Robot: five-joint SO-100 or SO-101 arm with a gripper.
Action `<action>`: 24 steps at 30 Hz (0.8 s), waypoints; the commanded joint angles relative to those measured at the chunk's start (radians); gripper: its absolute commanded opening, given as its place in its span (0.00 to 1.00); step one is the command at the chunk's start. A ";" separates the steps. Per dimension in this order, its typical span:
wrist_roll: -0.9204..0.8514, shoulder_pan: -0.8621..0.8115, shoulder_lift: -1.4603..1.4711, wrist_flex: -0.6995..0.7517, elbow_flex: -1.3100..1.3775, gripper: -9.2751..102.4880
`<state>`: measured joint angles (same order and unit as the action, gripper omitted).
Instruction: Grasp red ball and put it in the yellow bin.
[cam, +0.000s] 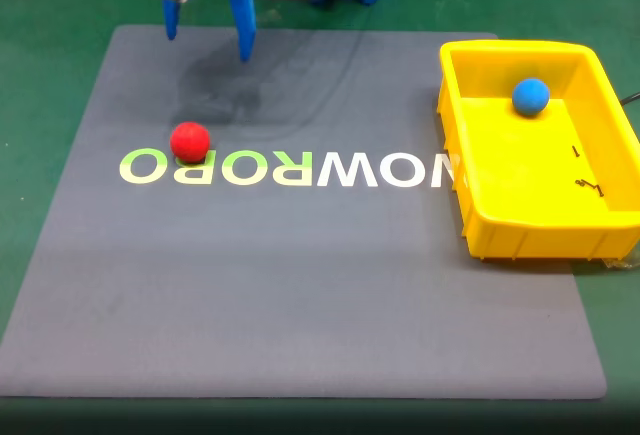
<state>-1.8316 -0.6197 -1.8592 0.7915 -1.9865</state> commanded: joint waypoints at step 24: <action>0.038 0.038 0.499 -0.061 0.460 0.40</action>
<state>-1.8147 -0.5983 -1.3576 0.7547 -1.6076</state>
